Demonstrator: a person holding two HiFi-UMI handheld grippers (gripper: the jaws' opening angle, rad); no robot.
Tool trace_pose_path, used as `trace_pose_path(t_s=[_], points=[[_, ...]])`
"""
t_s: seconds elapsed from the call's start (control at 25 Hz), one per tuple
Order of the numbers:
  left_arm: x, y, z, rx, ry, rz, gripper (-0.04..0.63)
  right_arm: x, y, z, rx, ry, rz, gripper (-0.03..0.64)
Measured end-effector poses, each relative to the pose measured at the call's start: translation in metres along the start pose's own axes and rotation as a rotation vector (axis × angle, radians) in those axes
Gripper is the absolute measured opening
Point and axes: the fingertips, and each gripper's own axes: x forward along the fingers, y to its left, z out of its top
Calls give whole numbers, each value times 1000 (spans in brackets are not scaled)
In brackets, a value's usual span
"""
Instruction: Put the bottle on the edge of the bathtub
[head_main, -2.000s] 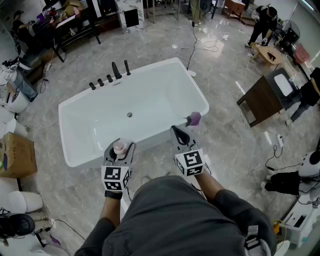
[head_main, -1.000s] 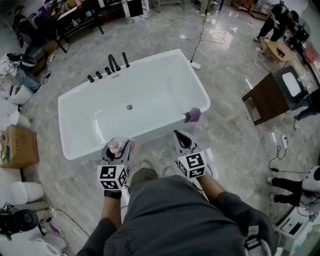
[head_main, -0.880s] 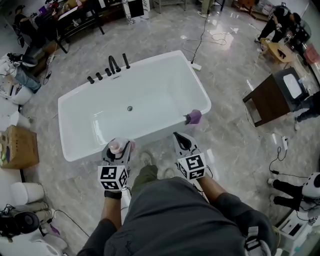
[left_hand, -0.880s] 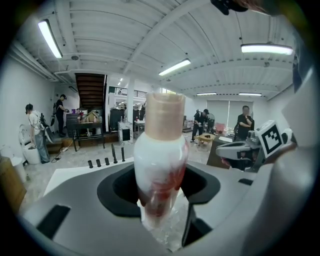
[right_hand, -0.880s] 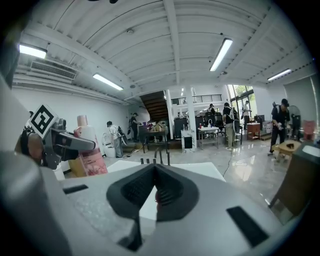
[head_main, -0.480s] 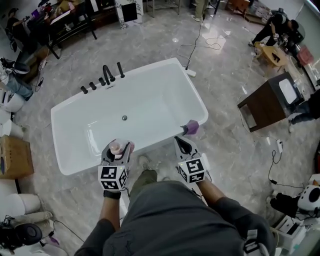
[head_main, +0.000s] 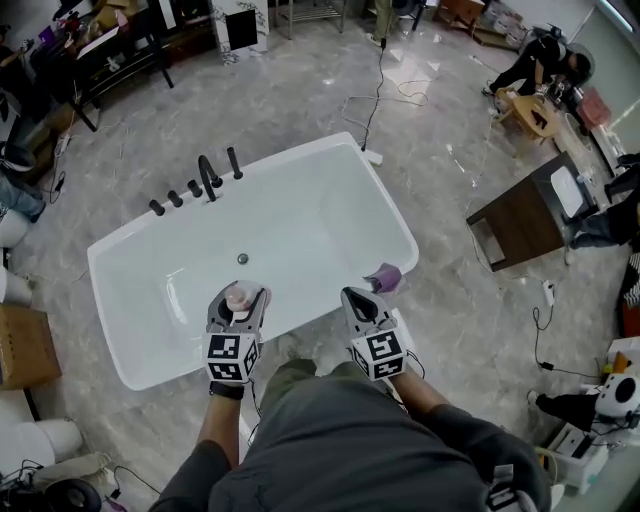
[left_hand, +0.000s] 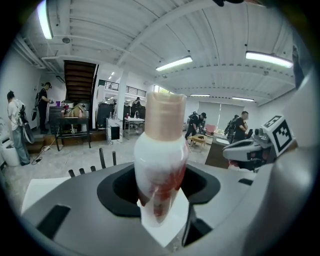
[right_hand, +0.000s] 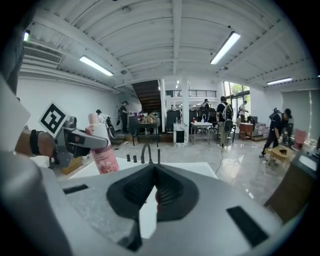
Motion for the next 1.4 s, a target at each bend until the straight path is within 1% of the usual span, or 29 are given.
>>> trace_pose_path(t_s=[0.16,0.36,0.48,0.6,0.76,0.92,1.16,1.4], points=[[36,29,4,10,5,-15,224,32,-4,3,4,13,-17,2],[84,58,9,8,23,-6,224,65,-23,1,24,40,-22,2],[120,70,8,7,31,13,224,86,-39,-12,35,66,4,2],[161,82,7,-10,28,44,224,107,-57,-22,20,85,44,2],[215,96,4,-41,15,89,224,138,-92,-24,-3,89,68,2],[268,110,-4,-61,18,113,224,170,-123,-21,-11,82,77,2],[333,139,-16,-71,36,136,224,209,-152,-17,-1,71,64,2],[390,173,-30,-86,65,180,224,221,-175,-36,27,114,49,2]])
